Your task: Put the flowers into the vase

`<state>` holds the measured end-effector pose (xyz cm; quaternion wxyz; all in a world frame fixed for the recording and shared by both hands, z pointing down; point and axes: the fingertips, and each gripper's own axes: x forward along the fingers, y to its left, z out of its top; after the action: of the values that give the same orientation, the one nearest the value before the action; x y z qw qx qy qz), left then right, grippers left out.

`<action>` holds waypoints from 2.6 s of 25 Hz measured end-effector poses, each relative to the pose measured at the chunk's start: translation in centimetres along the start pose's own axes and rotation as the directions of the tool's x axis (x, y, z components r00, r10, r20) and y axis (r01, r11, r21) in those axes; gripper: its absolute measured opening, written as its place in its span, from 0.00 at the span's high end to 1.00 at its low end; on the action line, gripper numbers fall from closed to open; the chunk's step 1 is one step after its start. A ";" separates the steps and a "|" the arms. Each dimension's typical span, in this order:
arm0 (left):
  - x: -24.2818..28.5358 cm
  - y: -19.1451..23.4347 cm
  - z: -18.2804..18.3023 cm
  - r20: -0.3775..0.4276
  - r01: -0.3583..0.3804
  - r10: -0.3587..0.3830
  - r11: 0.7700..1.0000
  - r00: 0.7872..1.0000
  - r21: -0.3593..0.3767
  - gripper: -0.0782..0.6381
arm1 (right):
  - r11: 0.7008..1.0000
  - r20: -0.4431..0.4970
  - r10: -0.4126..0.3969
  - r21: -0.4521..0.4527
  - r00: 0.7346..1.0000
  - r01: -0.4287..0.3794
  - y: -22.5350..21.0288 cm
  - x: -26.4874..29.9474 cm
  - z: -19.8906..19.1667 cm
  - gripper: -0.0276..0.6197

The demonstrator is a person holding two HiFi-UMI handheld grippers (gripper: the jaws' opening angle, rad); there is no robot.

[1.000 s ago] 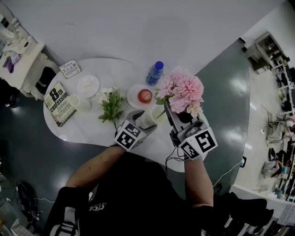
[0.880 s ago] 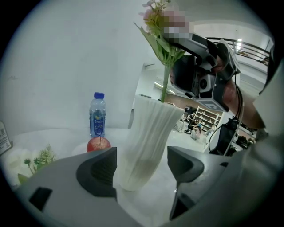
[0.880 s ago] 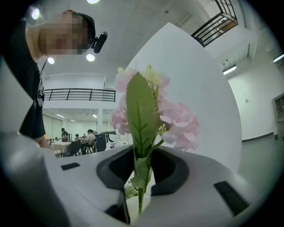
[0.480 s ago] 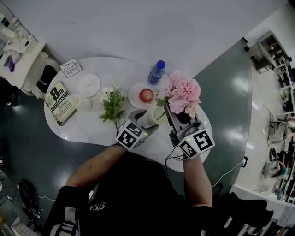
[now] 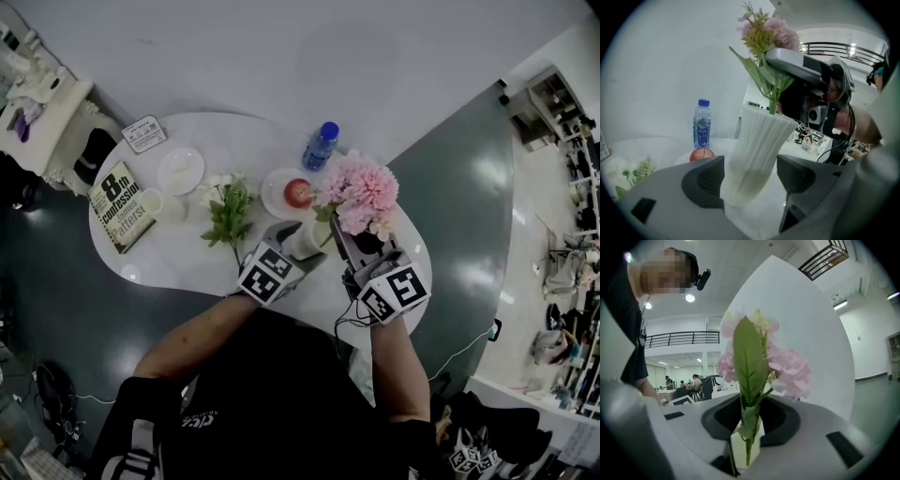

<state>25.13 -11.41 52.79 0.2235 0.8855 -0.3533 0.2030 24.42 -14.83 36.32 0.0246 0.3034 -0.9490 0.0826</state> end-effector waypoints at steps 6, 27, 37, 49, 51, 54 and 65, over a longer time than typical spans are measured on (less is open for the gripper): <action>0.0 0.1 -0.1 0.002 0.000 0.000 1.000 1.000 -0.007 0.41 | 1.000 -0.028 0.002 -0.006 1.000 -0.002 0.1 0.2 -1.3 0.80; 0.0 0.2 -0.3 0.005 -0.008 0.008 1.000 1.000 -0.016 0.41 | 1.000 -0.112 0.002 -0.015 0.994 -0.004 0.4 0.2 -4.7 0.76; -0.1 0.1 -0.3 0.004 -0.012 0.012 1.000 1.000 -0.015 0.41 | 1.000 -0.143 -0.013 -0.026 0.990 0.009 0.1 -0.3 -5.8 0.73; -0.1 0.2 -0.5 0.001 -0.012 0.012 1.000 1.000 -0.022 0.41 | 1.000 -0.158 -0.011 -0.022 0.987 0.008 0.3 -0.5 -6.6 0.65; -0.1 0.2 -0.6 -0.001 -0.013 0.013 1.000 1.000 -0.022 0.41 | 1.000 -0.157 -0.012 -0.018 0.988 0.010 0.3 -0.5 -6.6 0.64; -0.1 0.2 -0.7 -0.002 -0.014 0.014 1.000 1.000 -0.024 0.41 | 1.000 -0.155 -0.013 -0.017 0.988 0.011 0.4 -0.5 -6.6 0.60; -0.1 0.3 -0.7 -0.001 -0.016 0.016 1.000 1.000 -0.025 0.41 | 0.999 -0.158 -0.036 -0.040 0.987 0.030 0.5 -0.8 -6.6 0.54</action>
<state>24.74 -11.15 53.38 0.2331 0.8797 -0.3626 0.2008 24.80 -12.86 42.68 0.1073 0.3109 -0.9402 0.0881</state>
